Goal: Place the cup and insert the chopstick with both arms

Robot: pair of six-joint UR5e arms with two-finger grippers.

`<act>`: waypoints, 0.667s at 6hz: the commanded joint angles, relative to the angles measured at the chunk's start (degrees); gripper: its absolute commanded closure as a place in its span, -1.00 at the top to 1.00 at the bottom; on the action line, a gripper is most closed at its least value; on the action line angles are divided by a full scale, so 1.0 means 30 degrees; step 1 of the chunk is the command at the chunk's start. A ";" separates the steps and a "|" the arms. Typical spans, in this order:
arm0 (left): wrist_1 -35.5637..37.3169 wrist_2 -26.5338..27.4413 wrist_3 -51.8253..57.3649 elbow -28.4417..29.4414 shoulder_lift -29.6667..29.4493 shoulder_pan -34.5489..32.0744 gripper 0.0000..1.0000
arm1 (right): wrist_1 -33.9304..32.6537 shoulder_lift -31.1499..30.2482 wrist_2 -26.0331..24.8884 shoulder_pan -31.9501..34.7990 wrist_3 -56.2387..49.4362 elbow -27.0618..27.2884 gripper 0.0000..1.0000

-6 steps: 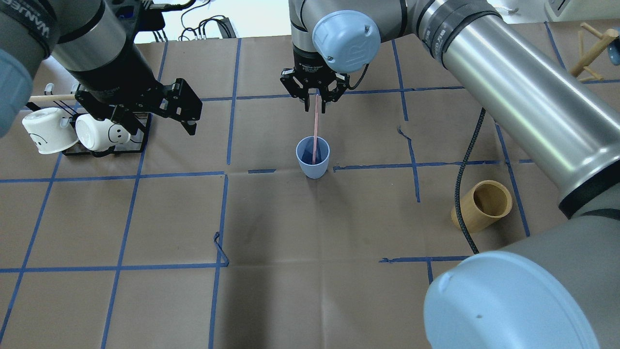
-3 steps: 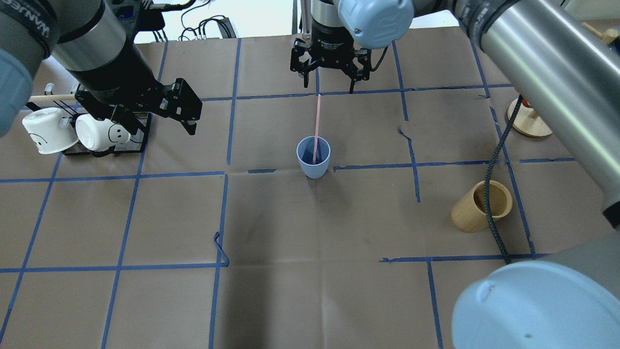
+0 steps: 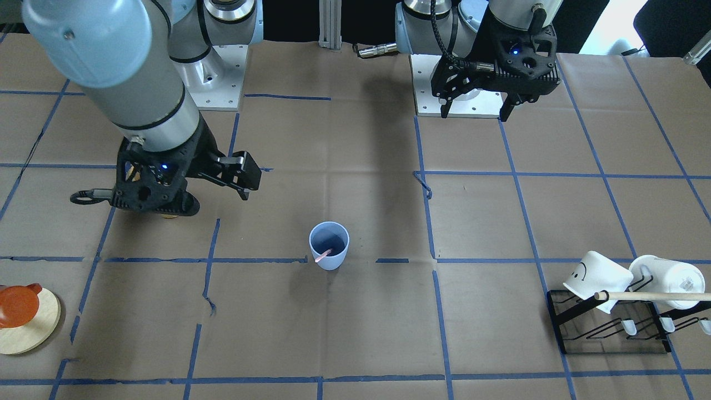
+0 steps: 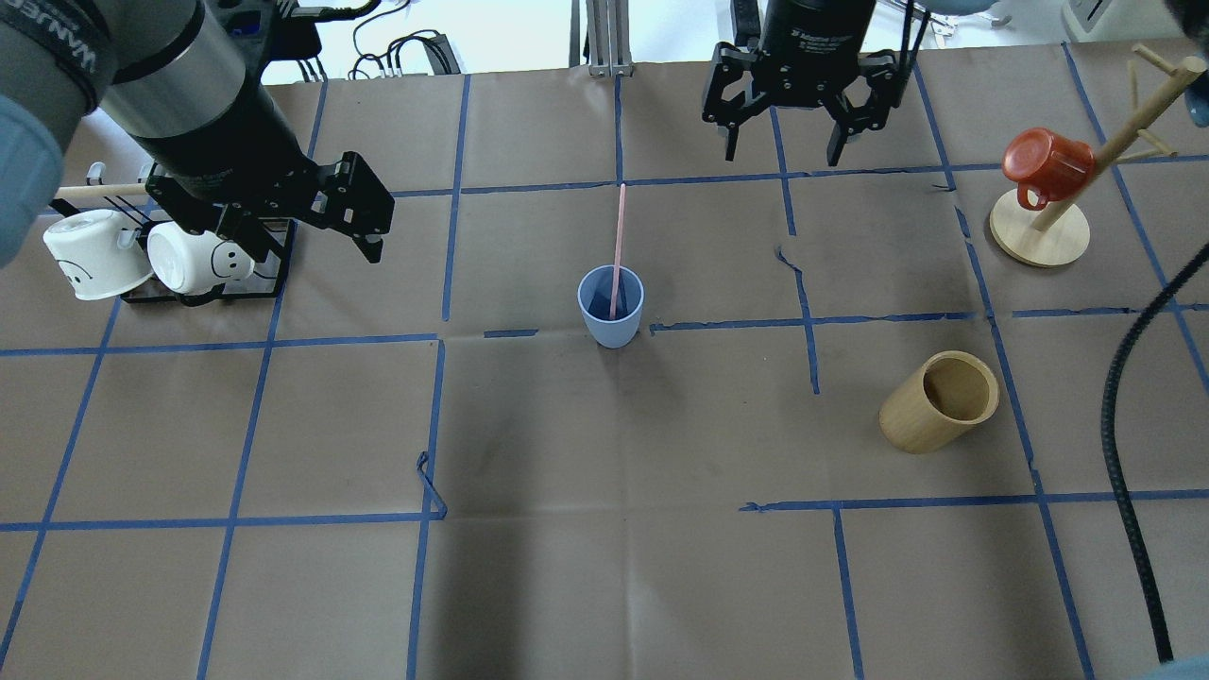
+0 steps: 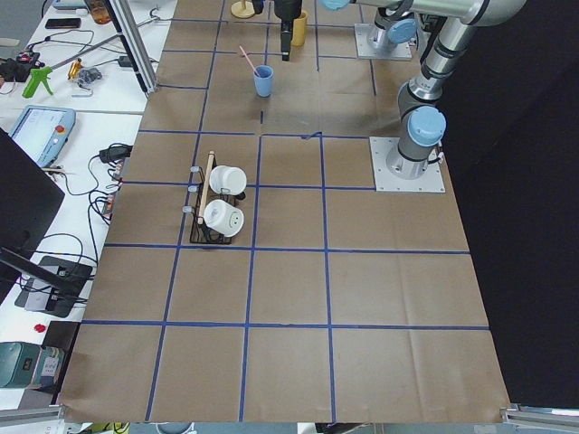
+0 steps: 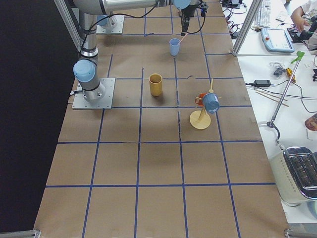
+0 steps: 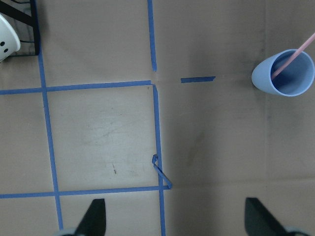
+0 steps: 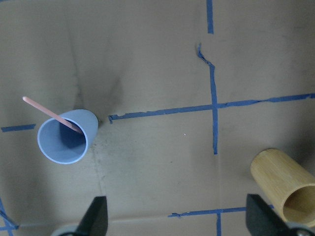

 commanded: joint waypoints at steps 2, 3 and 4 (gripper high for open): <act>0.0000 -0.0067 0.0000 0.0008 0.0000 -0.0009 0.99 | -0.2673 -0.4078 -0.0491 -0.1651 -0.1266 0.5255 1.00; 0.0000 -0.0068 0.0000 0.0008 0.0000 -0.0009 0.99 | -0.2709 -0.4083 -0.0521 -0.1680 -0.1324 0.5233 1.00; 0.0000 -0.0010 0.0000 0.0008 0.0000 -0.0009 0.99 | -0.2709 -0.4083 -0.0492 -0.1767 -0.1324 0.5233 1.00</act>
